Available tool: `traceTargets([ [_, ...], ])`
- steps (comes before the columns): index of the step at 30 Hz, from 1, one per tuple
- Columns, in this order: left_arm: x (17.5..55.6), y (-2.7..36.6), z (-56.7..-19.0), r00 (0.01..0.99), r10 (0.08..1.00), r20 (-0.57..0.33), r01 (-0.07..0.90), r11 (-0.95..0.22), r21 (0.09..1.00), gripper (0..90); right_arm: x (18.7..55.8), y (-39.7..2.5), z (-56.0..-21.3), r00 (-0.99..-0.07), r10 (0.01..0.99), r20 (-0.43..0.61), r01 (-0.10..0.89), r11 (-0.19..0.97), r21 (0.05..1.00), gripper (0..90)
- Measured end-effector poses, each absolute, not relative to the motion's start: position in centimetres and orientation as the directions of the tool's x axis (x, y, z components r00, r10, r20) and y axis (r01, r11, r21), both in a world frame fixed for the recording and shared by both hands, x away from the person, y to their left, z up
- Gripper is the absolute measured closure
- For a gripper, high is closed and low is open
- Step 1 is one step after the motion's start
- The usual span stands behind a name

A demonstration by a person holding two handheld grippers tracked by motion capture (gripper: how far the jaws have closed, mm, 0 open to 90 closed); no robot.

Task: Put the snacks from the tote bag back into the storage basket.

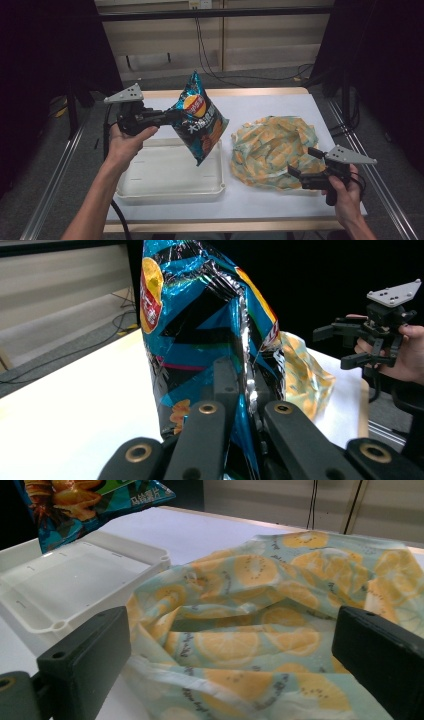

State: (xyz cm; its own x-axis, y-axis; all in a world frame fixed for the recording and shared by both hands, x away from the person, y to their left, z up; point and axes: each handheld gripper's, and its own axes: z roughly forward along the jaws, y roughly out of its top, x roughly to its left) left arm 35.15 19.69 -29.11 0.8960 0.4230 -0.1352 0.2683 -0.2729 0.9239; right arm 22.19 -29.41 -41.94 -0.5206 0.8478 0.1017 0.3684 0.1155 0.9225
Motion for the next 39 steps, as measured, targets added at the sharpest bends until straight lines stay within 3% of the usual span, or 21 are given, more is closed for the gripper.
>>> traceTargets([
  [18,33.8,24.4,-28.4,0.885,0.452,-0.113,0.282,-0.327,0.902,89.5,19.7,-28.7,-42.9,-0.523,0.846,0.101,0.359,0.111,0.927,1.1],
  [26,33.9,26.0,-30.6,0.859,0.496,-0.128,0.328,-0.34,0.881,89.6,19.9,-28.6,-43.1,-0.525,0.844,0.109,0.37,0.111,0.922,1.5],
  [39,35.4,25.8,-33.0,0.856,0.475,-0.204,0.394,-0.343,0.853,89.5,20.4,-28.3,-43.4,-0.548,0.832,0.089,0.368,0.145,0.918,1.5],
])
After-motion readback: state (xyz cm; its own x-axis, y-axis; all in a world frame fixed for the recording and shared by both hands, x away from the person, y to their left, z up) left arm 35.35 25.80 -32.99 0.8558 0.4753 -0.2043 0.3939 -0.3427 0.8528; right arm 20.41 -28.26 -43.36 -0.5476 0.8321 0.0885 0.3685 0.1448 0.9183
